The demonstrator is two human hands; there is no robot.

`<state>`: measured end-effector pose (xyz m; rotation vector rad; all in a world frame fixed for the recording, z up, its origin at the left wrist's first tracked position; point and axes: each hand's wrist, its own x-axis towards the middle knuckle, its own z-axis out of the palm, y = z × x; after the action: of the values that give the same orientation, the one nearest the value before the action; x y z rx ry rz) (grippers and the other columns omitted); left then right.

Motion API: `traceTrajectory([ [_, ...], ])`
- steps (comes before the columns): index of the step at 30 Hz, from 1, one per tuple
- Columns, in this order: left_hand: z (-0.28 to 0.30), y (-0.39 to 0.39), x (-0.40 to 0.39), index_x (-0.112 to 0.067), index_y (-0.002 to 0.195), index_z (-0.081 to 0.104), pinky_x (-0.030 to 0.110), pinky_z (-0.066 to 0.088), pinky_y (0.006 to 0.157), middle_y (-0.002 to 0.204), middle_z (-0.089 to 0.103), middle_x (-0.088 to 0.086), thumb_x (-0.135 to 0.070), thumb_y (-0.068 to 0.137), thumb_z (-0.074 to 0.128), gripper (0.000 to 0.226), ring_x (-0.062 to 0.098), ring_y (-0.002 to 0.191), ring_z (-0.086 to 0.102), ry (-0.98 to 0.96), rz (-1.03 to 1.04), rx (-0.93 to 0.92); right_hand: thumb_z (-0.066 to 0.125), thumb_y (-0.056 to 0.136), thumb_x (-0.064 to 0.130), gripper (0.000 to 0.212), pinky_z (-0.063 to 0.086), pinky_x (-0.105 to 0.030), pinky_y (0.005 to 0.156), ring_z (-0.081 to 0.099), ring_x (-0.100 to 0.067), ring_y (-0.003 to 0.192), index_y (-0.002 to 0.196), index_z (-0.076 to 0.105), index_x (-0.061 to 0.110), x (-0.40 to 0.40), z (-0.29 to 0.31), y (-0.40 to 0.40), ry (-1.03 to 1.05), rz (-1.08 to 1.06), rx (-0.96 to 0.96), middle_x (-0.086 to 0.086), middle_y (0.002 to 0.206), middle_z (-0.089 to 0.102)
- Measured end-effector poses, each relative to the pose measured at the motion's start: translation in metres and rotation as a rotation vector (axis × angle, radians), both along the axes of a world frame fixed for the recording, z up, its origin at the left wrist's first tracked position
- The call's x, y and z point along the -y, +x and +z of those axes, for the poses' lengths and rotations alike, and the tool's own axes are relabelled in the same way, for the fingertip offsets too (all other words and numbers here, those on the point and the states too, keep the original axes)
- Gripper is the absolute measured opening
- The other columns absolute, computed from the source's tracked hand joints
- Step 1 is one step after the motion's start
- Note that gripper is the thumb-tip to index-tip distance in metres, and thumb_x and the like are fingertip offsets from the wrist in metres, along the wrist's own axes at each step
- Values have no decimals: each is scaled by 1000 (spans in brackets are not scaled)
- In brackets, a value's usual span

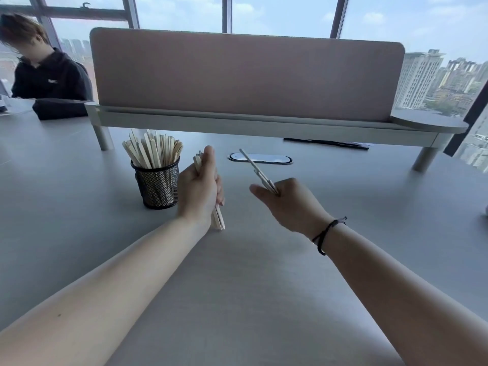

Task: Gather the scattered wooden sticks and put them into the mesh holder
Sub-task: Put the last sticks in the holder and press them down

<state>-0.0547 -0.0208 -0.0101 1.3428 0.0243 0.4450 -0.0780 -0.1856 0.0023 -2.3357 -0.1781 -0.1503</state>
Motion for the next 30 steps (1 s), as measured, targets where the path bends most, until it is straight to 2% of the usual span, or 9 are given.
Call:
traceTrajectory([
  [4,3,-7,9,-21,59,30,24,24,43,49,31,-1,-53,96,53,54,18,41,26,87,-61,38,54,96,49,57,26,-23,43,25,-17,42,52,34,18,-15,15,-4,741,49,-126,-2,48,36],
  [7,3,-11,11,-17,55,33,25,25,45,46,33,-1,-51,93,57,56,20,39,28,152,-100,82,54,98,46,53,34,-29,48,30,-19,47,53,41,19,-24,26,-4,960,97,-79,-3,54,37],
  [9,2,-12,12,-12,59,32,27,25,45,47,34,0,-44,95,59,55,21,42,28,170,-111,110,54,98,43,55,38,-32,52,33,-20,48,50,42,19,-29,26,-4,967,126,-25,-3,53,35],
  [12,-1,-13,11,-3,62,31,29,27,45,47,36,2,-41,96,60,59,21,42,31,212,-95,137,54,100,39,62,39,-32,50,34,-19,43,39,49,25,-33,15,-4,859,118,55,2,44,36],
  [15,-3,-13,10,0,61,32,31,30,46,47,36,4,-44,95,60,63,22,40,33,227,-95,145,57,98,39,54,41,-34,56,42,-22,46,51,45,15,-31,2,-5,719,106,107,0,45,44],
  [17,-5,-15,11,4,62,33,32,31,45,47,37,6,-40,97,59,62,22,39,35,238,-103,157,57,98,38,54,41,-33,59,47,-23,50,51,44,14,-30,-5,-6,656,102,101,-2,45,48],
  [22,-4,-18,11,10,65,40,30,41,44,52,47,13,-28,99,59,54,25,43,47,237,-119,182,59,97,36,50,43,-28,55,49,-21,50,55,47,12,-29,-3,-8,671,84,83,-1,47,49],
  [26,-2,-18,11,7,65,39,29,38,42,53,48,13,-27,96,63,52,25,44,44,186,-143,132,63,94,40,50,35,-31,50,34,-18,44,58,38,14,-28,0,-7,768,69,25,1,47,38],
  [30,1,-18,11,-17,53,32,23,23,44,46,33,-1,-35,94,65,56,18,41,26,130,-209,-8,62,86,57,63,18,-26,46,15,-18,45,52,20,24,-26,9,-11,893,58,-132,4,48,19],
])
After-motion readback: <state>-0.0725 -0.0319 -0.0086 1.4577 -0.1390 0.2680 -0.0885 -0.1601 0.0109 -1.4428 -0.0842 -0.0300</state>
